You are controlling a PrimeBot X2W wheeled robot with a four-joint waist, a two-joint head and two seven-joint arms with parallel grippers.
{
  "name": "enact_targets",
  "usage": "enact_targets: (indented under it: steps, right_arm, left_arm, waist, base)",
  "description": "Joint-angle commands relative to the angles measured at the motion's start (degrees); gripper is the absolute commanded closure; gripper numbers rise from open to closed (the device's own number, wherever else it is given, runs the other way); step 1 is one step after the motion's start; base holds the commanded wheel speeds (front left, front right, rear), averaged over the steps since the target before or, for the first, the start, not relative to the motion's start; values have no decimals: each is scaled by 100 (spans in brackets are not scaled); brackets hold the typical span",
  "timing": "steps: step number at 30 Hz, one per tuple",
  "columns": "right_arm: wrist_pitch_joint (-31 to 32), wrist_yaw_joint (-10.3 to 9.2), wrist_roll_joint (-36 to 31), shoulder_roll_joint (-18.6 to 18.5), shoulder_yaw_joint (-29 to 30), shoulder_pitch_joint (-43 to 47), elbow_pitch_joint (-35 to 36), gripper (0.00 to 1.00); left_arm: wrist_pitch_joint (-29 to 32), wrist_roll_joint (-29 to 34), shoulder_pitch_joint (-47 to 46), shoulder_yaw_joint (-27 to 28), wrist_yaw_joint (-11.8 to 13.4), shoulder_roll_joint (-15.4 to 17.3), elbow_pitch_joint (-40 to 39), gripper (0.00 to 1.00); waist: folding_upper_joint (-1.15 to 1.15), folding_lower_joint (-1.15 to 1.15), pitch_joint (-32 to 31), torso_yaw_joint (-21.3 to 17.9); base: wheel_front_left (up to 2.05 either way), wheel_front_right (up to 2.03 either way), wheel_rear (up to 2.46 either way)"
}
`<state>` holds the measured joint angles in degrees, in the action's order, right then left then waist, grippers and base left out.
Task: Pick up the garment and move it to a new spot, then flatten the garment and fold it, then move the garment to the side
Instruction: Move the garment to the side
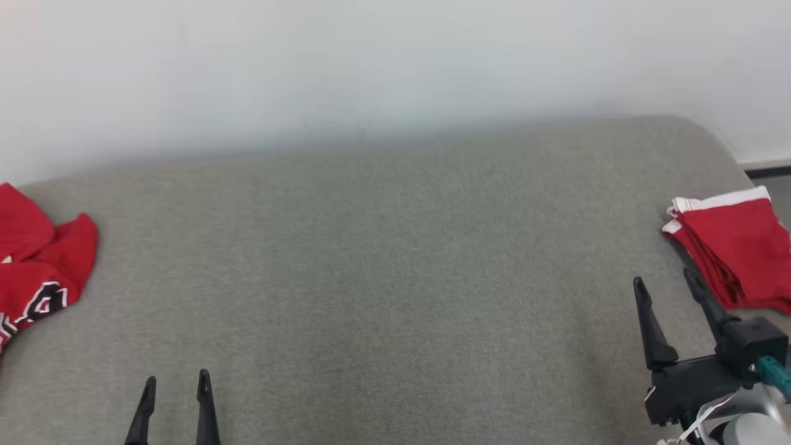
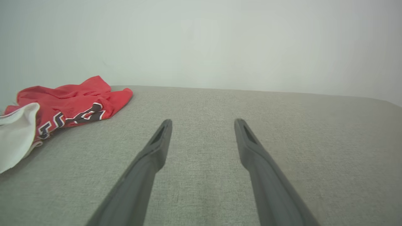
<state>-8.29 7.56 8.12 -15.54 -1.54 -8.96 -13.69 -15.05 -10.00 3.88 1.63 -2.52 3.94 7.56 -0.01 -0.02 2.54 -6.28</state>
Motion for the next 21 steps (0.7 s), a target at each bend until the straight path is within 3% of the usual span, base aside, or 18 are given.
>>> enact_targets:
  steps: [1, 11, 21]
  right_arm:
    - [-84, -16, 67, 15, -41, 80, -48, 0]
    - [-596, -16, 138, 243, -368, 326, -483, 0]
    - [-688, -16, 106, 424, -285, 528, -615, 0]
  left_arm:
    - [-18, -20, 85, 45, 4, -26, 28, 0]
    - [-18, 18, 211, 337, 9, -90, 362, 0]
    - [-19, 60, 266, 416, -22, -107, 465, 0]
  waist:
    - [1, 2, -300, 260]
    - [1, 2, -507, 399]
    - [1, 2, -568, 407]
  base:
    - [0, 0, 0]
    - [0, 0, 0]
    - [0, 0, 0]
